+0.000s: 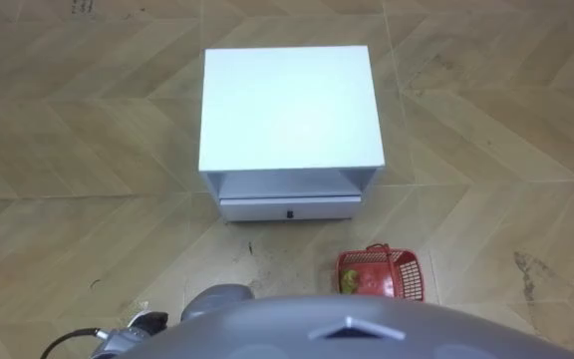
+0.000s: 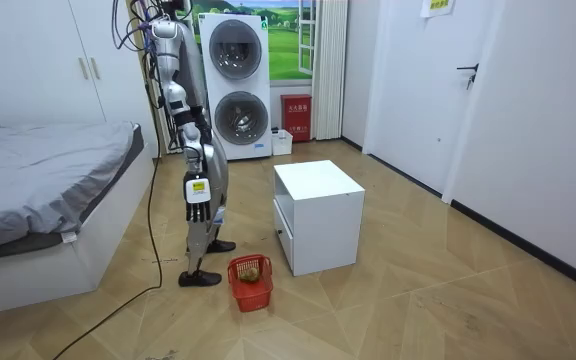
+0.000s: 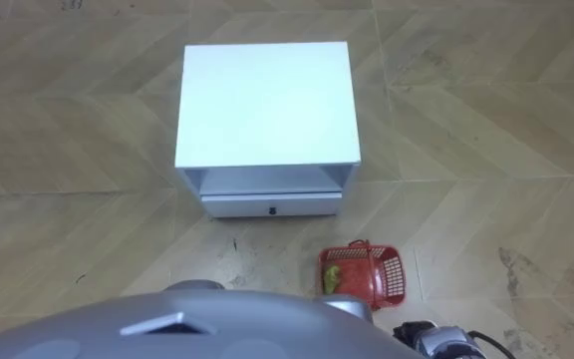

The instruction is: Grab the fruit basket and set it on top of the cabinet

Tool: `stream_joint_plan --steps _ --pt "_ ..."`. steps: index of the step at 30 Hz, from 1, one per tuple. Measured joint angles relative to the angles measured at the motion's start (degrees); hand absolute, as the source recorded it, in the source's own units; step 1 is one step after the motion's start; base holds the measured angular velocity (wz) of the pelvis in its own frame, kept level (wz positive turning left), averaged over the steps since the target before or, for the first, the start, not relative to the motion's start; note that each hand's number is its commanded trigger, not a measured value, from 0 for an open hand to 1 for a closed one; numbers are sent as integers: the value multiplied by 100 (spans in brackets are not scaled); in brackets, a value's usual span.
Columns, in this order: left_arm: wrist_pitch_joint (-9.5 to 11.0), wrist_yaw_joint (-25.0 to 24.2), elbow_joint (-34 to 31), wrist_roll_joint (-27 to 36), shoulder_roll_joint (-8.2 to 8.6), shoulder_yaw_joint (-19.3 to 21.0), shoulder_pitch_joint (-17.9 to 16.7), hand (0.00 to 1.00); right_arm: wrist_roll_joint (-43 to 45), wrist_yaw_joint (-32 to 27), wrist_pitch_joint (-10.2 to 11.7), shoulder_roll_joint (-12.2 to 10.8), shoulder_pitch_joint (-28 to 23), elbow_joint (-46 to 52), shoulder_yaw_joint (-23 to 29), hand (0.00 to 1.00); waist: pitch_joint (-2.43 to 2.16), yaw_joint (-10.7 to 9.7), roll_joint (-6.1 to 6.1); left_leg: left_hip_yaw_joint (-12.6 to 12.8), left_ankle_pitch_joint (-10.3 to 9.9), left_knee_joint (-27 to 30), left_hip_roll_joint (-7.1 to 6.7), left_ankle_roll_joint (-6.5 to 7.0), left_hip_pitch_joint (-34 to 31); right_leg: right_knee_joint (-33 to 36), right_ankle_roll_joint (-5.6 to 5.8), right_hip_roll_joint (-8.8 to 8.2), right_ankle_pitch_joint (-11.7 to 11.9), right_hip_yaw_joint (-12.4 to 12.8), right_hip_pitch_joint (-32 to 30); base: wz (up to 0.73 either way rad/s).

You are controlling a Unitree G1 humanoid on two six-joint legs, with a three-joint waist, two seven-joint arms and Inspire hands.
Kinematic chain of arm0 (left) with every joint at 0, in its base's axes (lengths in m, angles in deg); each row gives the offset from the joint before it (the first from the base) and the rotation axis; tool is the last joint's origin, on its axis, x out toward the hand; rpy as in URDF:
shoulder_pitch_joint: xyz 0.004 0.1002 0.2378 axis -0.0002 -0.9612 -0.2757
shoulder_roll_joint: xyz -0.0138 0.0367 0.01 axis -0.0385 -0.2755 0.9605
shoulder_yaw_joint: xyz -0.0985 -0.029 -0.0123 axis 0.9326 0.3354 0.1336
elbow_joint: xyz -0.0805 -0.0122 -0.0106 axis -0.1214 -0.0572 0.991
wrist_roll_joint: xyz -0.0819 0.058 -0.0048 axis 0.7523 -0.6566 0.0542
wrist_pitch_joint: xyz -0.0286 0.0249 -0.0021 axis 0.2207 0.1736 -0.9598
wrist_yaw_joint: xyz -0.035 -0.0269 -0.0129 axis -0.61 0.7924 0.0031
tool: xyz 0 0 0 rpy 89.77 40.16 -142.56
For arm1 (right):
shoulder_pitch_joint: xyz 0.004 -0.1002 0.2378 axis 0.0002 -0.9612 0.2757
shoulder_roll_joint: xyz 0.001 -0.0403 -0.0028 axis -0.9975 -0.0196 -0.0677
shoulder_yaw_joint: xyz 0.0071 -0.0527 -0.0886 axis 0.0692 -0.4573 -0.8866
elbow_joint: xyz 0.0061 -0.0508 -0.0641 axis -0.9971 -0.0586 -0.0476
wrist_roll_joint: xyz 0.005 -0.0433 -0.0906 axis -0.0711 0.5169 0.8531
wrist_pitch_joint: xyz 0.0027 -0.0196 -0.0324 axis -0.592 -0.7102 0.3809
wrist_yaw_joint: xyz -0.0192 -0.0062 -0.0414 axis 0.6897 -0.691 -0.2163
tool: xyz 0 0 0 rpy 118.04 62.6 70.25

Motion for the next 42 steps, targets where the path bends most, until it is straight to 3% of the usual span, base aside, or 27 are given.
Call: stream_joint_plan --steps 16,32,39,42 --pt "2 350 -54 1 -3 30 13 0 25 3 -4 -10 1 -4 -153 0 -7 -4 -19 -3 -1 -11 4 0 -24 5 0 -1 0 -11 -16 0" --pt "79 342 -43 -7 -4 15 14 0 29 62 17 -8 -11 0 -151 0 -6 -13 -19 60 -45 65 -6 -5 -54 3 21 -27 -14 -37 -27 0" --pt "208 256 45 3 -5 18 6 0 -4 32 31 -5 -23 -17 -45 0 -12 -29 -33 138 -304 516 -38 153 -253 337 125 -155 -285 -112 -136 0" --pt "229 223 73 -45 -11 51 8 0 1 -3 21 2 -32 -48 72 0 -24 -38 20 164 -381 663 -22 229 -311 995 162 -211 -307 -132 -415 0"
